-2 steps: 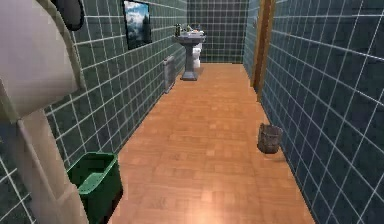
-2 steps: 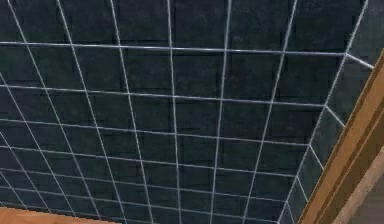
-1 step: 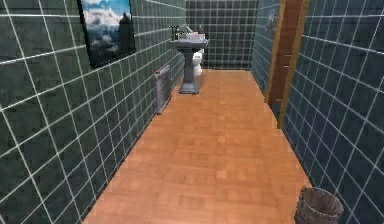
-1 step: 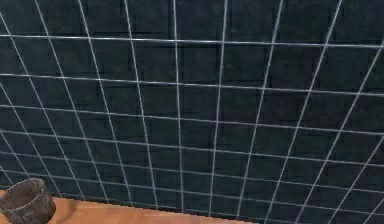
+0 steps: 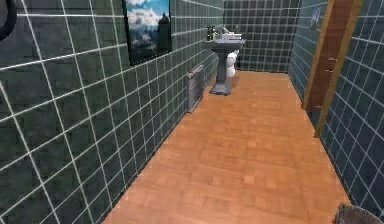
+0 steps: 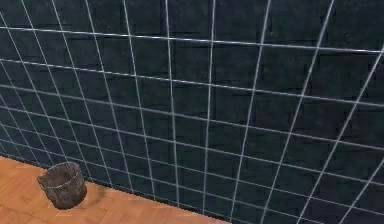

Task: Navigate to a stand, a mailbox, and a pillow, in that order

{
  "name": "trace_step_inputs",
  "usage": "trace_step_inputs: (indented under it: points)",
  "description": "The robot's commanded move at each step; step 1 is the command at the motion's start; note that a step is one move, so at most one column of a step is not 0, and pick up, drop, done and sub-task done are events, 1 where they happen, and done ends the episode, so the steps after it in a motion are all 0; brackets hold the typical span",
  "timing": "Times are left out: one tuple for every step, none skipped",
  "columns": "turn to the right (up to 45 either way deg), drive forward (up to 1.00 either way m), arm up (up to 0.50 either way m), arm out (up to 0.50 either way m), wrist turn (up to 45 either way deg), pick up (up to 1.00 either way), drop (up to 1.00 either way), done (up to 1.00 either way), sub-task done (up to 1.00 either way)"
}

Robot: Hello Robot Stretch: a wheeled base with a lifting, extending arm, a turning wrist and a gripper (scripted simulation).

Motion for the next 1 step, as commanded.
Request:
trace_step_inputs:
  points:
    - [0.0, 0.05, 0.00, 0.00, 0.0, 0.00, 0.00, 0.00, 0.00]
